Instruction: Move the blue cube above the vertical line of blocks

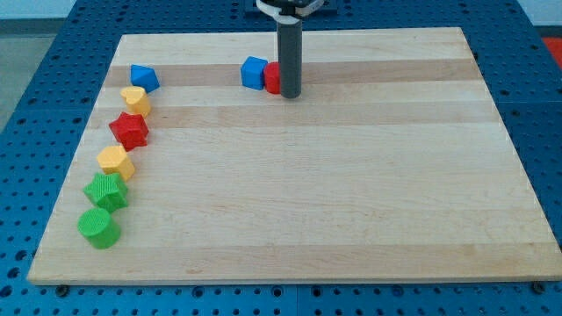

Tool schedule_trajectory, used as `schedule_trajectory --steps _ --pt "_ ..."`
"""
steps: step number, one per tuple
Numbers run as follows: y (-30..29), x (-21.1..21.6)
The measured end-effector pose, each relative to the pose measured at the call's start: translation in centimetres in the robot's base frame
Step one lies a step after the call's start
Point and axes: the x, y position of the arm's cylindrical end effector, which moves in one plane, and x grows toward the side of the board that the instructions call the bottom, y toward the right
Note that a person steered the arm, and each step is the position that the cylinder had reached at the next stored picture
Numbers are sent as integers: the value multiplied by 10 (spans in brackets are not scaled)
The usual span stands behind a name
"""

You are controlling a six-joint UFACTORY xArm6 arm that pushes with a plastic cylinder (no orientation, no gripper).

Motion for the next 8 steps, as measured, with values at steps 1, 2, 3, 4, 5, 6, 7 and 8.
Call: schedule_trajectory --steps 1,2,3,4,5,6,7,8 --pt "-4 -21" --pt "-14 -35" --pt "-37 -35" --pt "-57 -35" --pt "-76 -32" --pt "-95 -27" --pt "-111 -21" --pt "-121 -21"
